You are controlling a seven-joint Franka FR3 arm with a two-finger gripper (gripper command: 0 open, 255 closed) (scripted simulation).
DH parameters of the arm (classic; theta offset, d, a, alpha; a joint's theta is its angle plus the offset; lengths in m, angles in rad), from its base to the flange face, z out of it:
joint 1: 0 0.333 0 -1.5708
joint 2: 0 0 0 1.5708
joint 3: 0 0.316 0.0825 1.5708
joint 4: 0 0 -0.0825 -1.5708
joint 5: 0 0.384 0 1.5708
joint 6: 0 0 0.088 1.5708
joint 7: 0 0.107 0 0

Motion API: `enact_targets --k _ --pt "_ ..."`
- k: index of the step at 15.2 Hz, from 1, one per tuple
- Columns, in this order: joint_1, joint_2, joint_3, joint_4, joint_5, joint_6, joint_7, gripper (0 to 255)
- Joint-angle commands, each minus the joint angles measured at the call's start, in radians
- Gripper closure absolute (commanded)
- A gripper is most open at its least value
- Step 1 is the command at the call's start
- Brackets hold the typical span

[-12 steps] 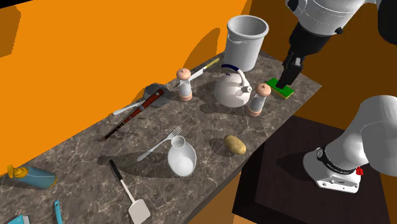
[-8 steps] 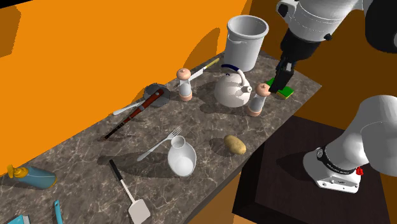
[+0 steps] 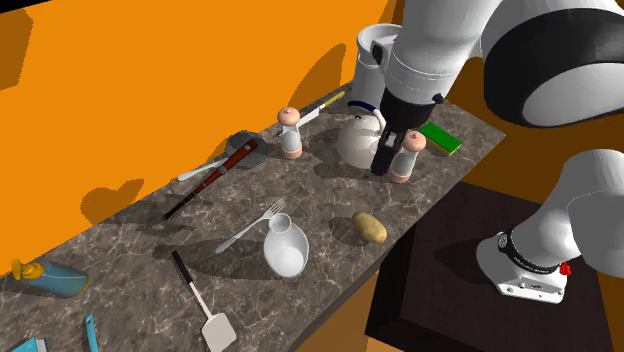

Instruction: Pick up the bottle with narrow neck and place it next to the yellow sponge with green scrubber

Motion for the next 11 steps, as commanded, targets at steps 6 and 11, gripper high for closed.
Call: enact_targets --k 6,11 --pt "0.027 0.243 0.081 0.158 0.016 0.069 0.125 0" --pt "0.049 0.426 0.125 0.308 -0.001 0.091 0.21 0"
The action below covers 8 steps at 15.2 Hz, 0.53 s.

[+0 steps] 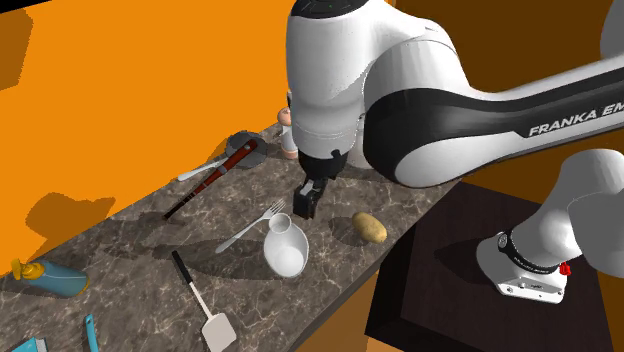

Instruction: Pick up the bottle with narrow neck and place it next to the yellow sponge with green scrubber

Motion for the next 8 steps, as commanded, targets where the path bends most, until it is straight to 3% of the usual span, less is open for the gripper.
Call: enact_targets --k 1,6,8 --pt "0.011 0.078 0.016 0.068 -0.01 0.005 0.036 0" --pt "0.048 0.268 0.04 0.255 -0.044 -0.004 0.114 0" --pt "0.049 0.273 0.039 0.234 -0.046 0.021 0.115 0"
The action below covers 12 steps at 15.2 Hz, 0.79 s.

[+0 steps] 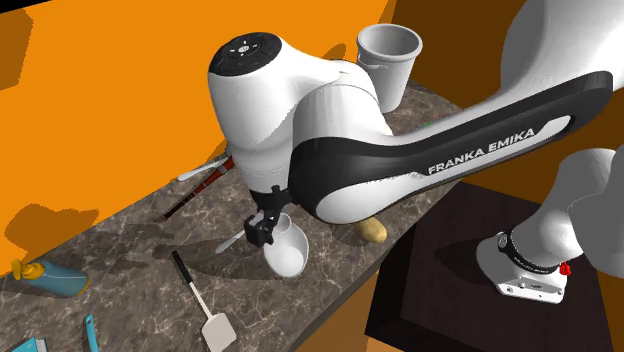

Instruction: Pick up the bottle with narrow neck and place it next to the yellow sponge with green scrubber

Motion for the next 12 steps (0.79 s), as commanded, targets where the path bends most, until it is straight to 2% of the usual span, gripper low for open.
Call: enact_targets --k 1,6,12 --pt "0.003 0.016 0.001 -0.005 -0.004 0.022 0.006 0" --pt "0.005 0.032 0.0 -0.048 -0.009 0.079 0.009 0" --pt "0.005 0.032 0.0 -0.047 -0.009 0.079 0.009 0"
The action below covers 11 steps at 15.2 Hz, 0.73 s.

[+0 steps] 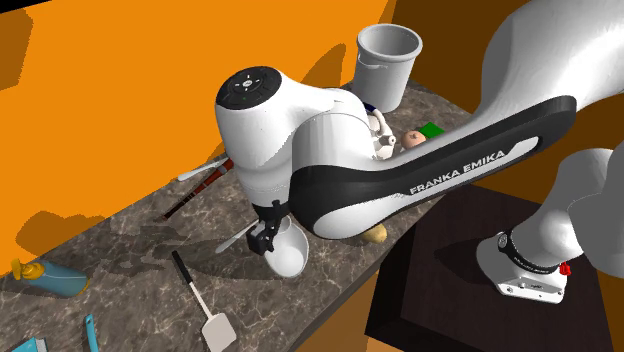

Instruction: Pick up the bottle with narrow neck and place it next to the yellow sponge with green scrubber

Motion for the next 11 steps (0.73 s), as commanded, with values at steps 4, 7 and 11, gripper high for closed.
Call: enact_targets --k 4,7,11 --pt "0.0 0.0 0.0 0.0 0.0 0.0 0.0 255" --pt "0.0 0.0 0.0 0.0 0.0 0.0 0.0 255" --pt "0.0 0.0 0.0 0.0 0.0 0.0 0.0 255"
